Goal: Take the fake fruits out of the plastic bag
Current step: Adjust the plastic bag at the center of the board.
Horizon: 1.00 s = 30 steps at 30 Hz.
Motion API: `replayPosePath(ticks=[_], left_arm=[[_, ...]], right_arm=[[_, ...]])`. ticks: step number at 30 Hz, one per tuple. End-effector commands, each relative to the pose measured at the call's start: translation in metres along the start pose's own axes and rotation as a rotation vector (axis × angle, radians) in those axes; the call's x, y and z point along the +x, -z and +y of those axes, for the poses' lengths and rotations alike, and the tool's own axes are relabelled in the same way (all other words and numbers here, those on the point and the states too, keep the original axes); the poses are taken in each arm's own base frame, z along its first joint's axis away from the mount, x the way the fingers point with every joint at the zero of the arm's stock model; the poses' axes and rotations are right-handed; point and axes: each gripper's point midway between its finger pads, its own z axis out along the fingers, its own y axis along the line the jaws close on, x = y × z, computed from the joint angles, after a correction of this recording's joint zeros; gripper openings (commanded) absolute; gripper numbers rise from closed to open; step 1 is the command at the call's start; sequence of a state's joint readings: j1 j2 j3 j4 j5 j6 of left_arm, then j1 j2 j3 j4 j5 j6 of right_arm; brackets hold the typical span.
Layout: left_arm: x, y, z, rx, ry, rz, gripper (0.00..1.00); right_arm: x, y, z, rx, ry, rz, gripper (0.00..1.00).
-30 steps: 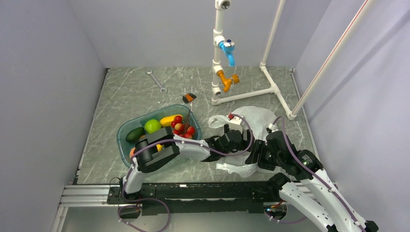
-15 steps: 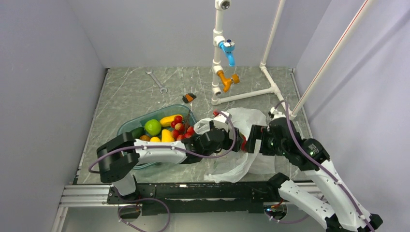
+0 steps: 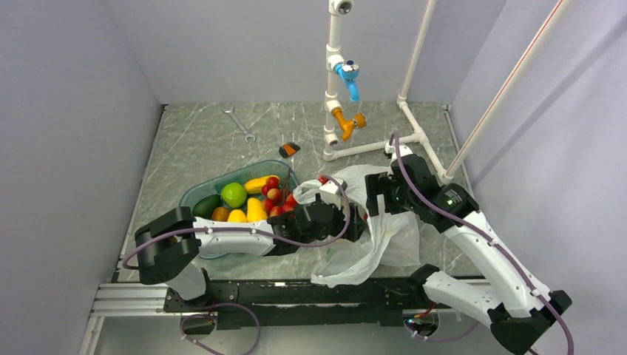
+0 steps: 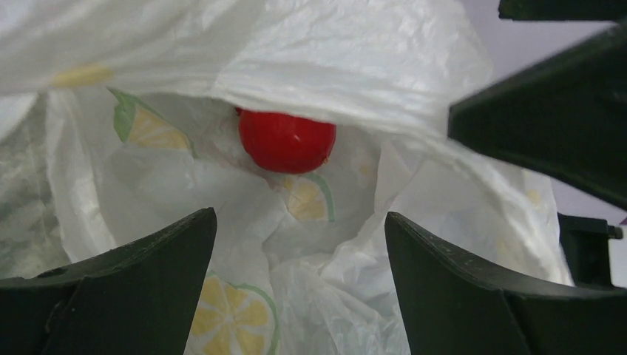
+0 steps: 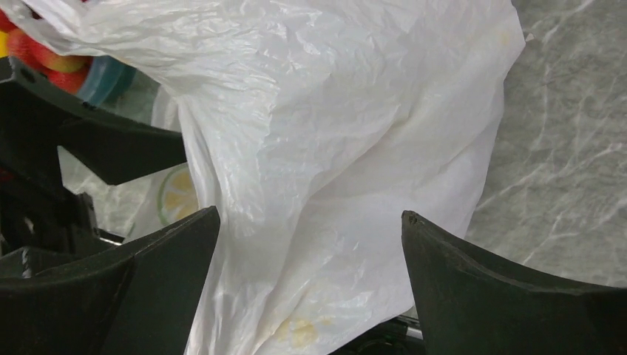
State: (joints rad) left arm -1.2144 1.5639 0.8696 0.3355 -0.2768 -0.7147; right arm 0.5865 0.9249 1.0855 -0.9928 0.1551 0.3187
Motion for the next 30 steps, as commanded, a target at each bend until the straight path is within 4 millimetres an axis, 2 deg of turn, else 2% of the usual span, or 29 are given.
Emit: replayPosePath(ticks=[1,6,8,12,16,17,18,19,20,21,22,26,30], left_arm=[[0.001,0.004,-0.028,0.110,0.084,0.002,0.90],[0.021,0.012,-0.050,0.164,0.107,0.014,0.88],[0.025,0.020,-0.053,0.172,0.109,-0.001,0.87],[0.025,0.035,-0.047,0.151,0.106,-0.043,0.87],[0.029,0.045,-0.051,0.171,0.087,-0.067,0.87],[0.032,0.047,-0.053,0.177,0.076,-0.069,0.87],[0.035,0.048,-0.056,0.188,0.061,-0.069,0.87],[0.038,0.048,-0.059,0.194,0.039,-0.069,0.86],[0.041,0.048,-0.061,0.189,0.017,-0.066,0.86],[0.046,0.048,-0.061,0.179,-0.008,-0.061,0.86],[0.050,0.046,-0.059,0.164,-0.041,-0.063,0.86],[0.066,0.045,-0.055,0.159,-0.117,-0.074,0.85],[0.087,0.043,-0.062,0.174,-0.217,-0.039,0.86]], right_arm=[[-0.012,-0.001,-0.001,0.013,0.037,-0.044,0.95],[-0.018,0.010,0.025,-0.151,0.029,-0.108,0.99],[-0.010,0.000,0.027,-0.149,0.019,-0.060,0.99],[0.011,-0.027,0.014,-0.031,-0.054,0.052,0.99],[0.006,-0.040,0.009,0.025,-0.107,0.028,0.91],[0.002,-0.043,0.003,0.067,-0.128,0.010,0.86],[0.000,-0.045,-0.005,0.120,-0.151,-0.003,0.77],[-0.005,-0.045,-0.014,0.174,-0.173,-0.030,0.65],[-0.010,-0.043,-0.017,0.194,-0.196,-0.057,0.47],[-0.019,-0.041,-0.019,0.199,-0.216,-0.097,0.36],[-0.028,-0.038,-0.016,0.181,-0.227,-0.135,0.32],[-0.067,-0.017,0.008,0.027,-0.228,-0.272,0.27],[-0.090,-0.002,0.025,-0.078,-0.226,-0.343,0.15]])
